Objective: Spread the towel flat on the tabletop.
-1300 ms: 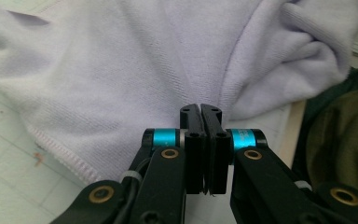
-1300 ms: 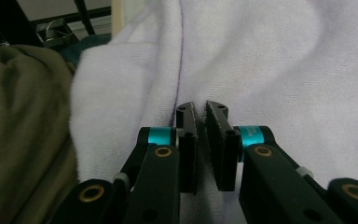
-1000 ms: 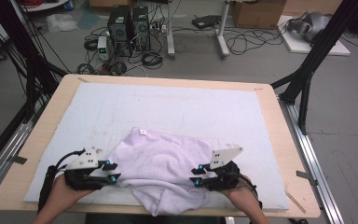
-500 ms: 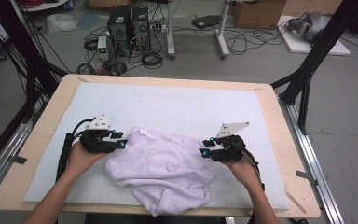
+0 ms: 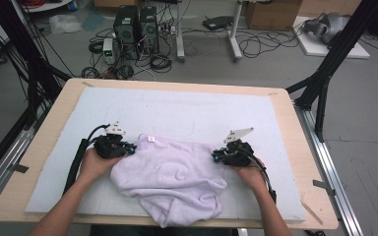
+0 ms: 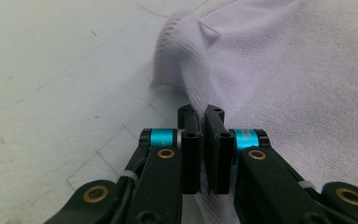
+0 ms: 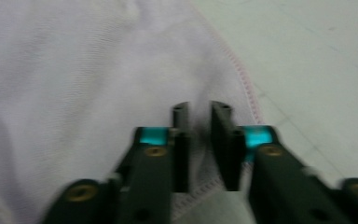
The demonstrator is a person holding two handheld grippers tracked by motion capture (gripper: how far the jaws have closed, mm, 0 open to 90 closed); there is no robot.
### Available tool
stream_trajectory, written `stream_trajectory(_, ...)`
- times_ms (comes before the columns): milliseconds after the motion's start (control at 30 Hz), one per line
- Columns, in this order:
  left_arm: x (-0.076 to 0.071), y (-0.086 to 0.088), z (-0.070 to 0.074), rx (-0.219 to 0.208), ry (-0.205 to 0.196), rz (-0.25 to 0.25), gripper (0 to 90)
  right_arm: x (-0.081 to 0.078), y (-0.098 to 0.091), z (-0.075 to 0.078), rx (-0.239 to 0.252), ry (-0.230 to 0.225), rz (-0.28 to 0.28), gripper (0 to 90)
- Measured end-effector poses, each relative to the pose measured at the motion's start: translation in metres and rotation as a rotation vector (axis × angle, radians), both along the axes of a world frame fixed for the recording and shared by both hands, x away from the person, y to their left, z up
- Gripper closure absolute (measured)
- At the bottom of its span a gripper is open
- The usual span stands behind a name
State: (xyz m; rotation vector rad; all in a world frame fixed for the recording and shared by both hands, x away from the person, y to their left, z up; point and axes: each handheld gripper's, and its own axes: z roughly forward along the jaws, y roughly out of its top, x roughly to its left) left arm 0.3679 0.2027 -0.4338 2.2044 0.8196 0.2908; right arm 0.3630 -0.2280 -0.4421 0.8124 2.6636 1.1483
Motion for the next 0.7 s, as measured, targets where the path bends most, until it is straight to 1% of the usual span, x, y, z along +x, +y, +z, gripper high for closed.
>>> stream_trajectory(33, -0.001, 0.001, 0.002, -0.006, -0.014, 0.007, 86.0, 0.0, 0.001, 0.001, -0.005, 0.0, 0.006, 87.6)
stream_trajectory(67, -0.001, 0.003, 0.005, -0.016, -0.027, 0.014, 86.2, 0.001, 0.001, 0.001, 0.003, -0.007, 0.012, 87.8)
stream_trajectory(100, -0.001, 0.005, 0.008, -0.031, -0.033, 0.025, 86.3, 0.002, 0.001, 0.003, 0.009, 0.007, 0.018, 87.9)
stream_trajectory(133, 0.0, 0.007, 0.012, -0.045, -0.041, 0.036, 86.3, 0.004, 0.001, 0.005, 0.0, -0.002, 0.017, 87.9)
stream_trajectory(167, 0.002, 0.01, 0.017, -0.063, -0.045, 0.046, 86.3, 0.006, 0.001, 0.01, -0.005, -0.009, 0.014, 88.0)
stream_trajectory(200, 0.004, 0.013, 0.023, -0.097, -0.047, 0.058, 86.3, 0.009, 0.0, 0.015, 0.002, -0.023, 0.009, 88.0)
stream_trajectory(233, 0.008, 0.015, 0.031, -0.113, -0.05, 0.07, 86.3, 0.013, -0.002, 0.022, 0.006, -0.031, 0.0, 88.1)
stream_trajectory(300, 0.017, 0.018, 0.048, -0.111, -0.08, 0.099, 86.4, 0.025, -0.004, 0.039, 0.01, -0.063, -0.026, 88.2)
stream_trajectory(367, 0.028, 0.019, 0.066, -0.121, -0.114, 0.123, 86.4, 0.038, -0.007, 0.06, 0.015, -0.103, -0.051, 88.2)
stream_trajectory(433, 0.043, 0.018, 0.083, -0.114, -0.155, 0.155, 86.3, 0.054, -0.008, 0.085, 0.027, -0.15, -0.077, 88.2)
stream_trajectory(467, 0.051, 0.016, 0.09, -0.118, -0.176, 0.17, 85.8, 0.063, -0.009, 0.096, 0.034, -0.173, -0.096, 87.3)
stream_trajectory(500, 0.057, 0.014, 0.094, -0.099, -0.204, 0.202, 82.3, 0.072, -0.009, 0.104, 0.04, -0.18, -0.129, 84.3)
stream_trajectory(533, 0.063, 0.011, 0.095, -0.072, -0.214, 0.235, 68.7, 0.081, -0.009, 0.11, 0.035, -0.191, -0.155, 77.5)
stream_trajectory(567, 0.068, 0.011, 0.094, -0.081, -0.183, 0.239, 61.7, 0.087, -0.009, 0.112, 0.024, -0.19, -0.181, 70.1)
stream_trajectory(600, 0.071, 0.011, 0.09, -0.09, -0.158, 0.24, 60.0, 0.093, -0.009, 0.11, 0.023, -0.187, -0.208, 66.7)
stream_trajectory(633, 0.072, 0.011, 0.086, -0.074, -0.136, 0.232, 56.7, 0.096, -0.011, 0.107, 0.041, -0.165, -0.215, 64.8)
stream_trajectory(667, 0.071, 0.011, 0.082, -0.062, -0.123, 0.215, 55.7, 0.097, -0.011, 0.102, 0.047, -0.141, -0.217, 62.6)
stream_trajectory(700, 0.068, 0.011, 0.077, -0.064, -0.127, 0.201, 55.7, 0.097, -0.01, 0.096, 0.034, -0.113, -0.208, 61.1)
